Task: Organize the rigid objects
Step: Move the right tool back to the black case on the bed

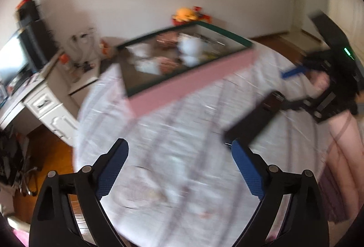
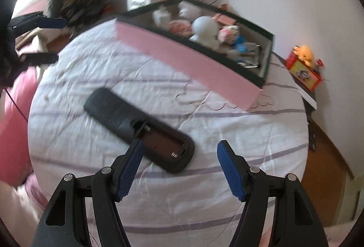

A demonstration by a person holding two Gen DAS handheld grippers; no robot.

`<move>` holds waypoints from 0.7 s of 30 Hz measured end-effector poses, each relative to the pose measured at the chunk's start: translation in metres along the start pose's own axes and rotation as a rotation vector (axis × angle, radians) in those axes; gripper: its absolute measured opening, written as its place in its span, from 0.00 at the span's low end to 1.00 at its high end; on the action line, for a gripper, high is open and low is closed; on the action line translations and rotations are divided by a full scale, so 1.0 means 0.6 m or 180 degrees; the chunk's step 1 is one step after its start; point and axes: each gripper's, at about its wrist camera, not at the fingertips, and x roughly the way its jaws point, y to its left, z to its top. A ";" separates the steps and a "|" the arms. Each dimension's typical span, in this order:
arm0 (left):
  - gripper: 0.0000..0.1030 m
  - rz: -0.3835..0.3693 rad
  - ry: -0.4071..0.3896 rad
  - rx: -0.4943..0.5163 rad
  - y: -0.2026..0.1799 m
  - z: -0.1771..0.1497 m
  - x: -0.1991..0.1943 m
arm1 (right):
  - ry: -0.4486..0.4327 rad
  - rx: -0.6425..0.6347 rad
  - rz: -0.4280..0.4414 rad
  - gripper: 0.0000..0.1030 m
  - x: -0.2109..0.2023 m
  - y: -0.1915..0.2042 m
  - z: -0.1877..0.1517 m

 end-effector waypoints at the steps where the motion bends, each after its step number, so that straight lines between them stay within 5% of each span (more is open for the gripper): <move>1: 0.91 -0.0045 0.0047 0.0047 -0.018 -0.002 0.007 | 0.0035 -0.0053 0.0019 0.67 0.002 0.002 -0.002; 11: 0.91 0.0226 0.0543 -0.0018 -0.080 -0.015 0.102 | 0.0050 -0.0425 -0.0025 0.69 0.018 0.031 -0.013; 21: 0.96 0.0491 0.0460 -0.0142 -0.069 -0.002 0.117 | -0.0038 -0.0335 0.0044 0.75 0.033 0.033 -0.006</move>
